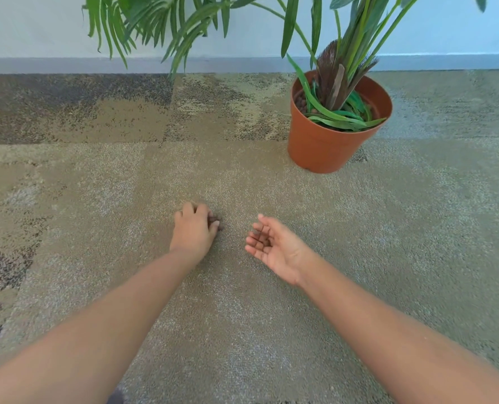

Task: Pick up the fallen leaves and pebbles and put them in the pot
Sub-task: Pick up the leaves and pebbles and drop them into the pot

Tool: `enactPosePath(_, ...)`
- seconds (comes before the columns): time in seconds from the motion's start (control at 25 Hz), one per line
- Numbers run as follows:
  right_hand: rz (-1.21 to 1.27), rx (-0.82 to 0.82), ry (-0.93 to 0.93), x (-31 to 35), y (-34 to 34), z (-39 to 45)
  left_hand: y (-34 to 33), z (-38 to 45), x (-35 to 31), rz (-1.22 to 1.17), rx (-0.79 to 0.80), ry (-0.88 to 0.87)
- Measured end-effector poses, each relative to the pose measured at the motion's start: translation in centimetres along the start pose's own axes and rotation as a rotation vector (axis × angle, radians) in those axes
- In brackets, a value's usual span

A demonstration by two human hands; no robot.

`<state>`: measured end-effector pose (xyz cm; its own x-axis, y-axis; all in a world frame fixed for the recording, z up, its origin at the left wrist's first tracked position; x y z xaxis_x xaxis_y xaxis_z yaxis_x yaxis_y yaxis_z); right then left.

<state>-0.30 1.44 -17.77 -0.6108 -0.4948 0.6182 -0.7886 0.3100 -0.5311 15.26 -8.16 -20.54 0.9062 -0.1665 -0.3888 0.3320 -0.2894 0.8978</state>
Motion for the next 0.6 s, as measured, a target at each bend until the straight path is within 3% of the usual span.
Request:
enactPosePath(0.36, -0.067, -0.009, -0.003, -0.3, -0.1, -0.2, 0.4, 0.4, -0.4, -0.207, 0.014, 0.040)
enactPosePath(0.6, -0.034, -0.054, -0.025, -1.1, 0.6, -0.4, 1.4, 0.7, -0.6, -0.521, -0.070, 0.216)
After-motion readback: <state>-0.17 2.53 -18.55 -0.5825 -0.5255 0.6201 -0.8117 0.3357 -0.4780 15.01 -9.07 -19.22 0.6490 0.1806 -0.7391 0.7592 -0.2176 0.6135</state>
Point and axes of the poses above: each hand's wrist, its own z-axis towards the middle knuckle, its own y-axis out of the back of the hand, x = y × z, the point moved 2 cm from there along z, towards the middle knuckle, and after that the axes turned 6 degrees about x, right-handed, at the moved point
